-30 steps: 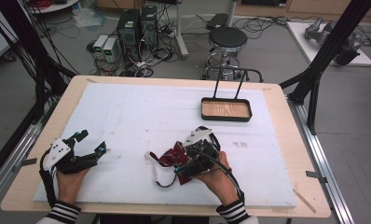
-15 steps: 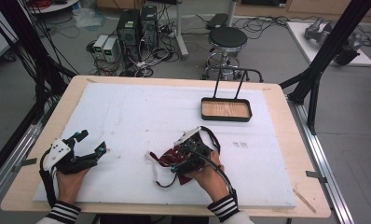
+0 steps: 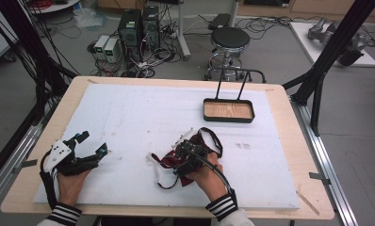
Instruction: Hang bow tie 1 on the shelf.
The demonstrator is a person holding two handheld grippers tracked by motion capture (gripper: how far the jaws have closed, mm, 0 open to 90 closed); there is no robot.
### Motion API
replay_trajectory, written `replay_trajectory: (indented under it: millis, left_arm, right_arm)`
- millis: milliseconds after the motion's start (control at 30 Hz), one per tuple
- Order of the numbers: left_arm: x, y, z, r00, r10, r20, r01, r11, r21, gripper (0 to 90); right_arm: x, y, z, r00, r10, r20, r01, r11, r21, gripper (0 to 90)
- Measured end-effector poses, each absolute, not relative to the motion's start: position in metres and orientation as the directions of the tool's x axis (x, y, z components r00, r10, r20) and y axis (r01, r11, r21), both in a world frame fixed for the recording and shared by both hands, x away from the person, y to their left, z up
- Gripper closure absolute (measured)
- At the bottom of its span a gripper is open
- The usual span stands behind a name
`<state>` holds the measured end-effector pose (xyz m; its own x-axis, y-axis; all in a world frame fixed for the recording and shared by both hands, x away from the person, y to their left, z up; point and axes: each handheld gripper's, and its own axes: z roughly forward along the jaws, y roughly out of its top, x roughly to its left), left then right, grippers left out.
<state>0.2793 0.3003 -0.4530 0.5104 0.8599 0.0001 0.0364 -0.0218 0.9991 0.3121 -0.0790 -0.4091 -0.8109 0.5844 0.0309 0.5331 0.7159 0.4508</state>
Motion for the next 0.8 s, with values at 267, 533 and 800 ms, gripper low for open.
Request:
replay_trajectory:
  millis: [267,533,800]
  left_arm:
    - [0.2793,0.3002,-0.4531,0.510,0.860,0.001,0.035,-0.022,0.999,15.1]
    - [0.2794,0.3003,-0.4531,0.510,0.860,-0.003,0.037,-0.019,0.999,15.1]
    - [0.2795,0.3004,-0.4532,0.510,0.860,-0.004,0.037,-0.017,0.999,15.2]
  right_arm:
    - [0.3145,-0.0759,-0.4123,-0.812,0.583,0.029,0.539,0.729,0.422,49.5]
    - [0.3151,-0.0768,-0.4133,-0.813,0.580,0.041,0.546,0.738,0.396,59.4]
    - [0.3190,-0.0719,-0.4128,-0.812,0.579,0.076,0.565,0.744,0.357,74.5]
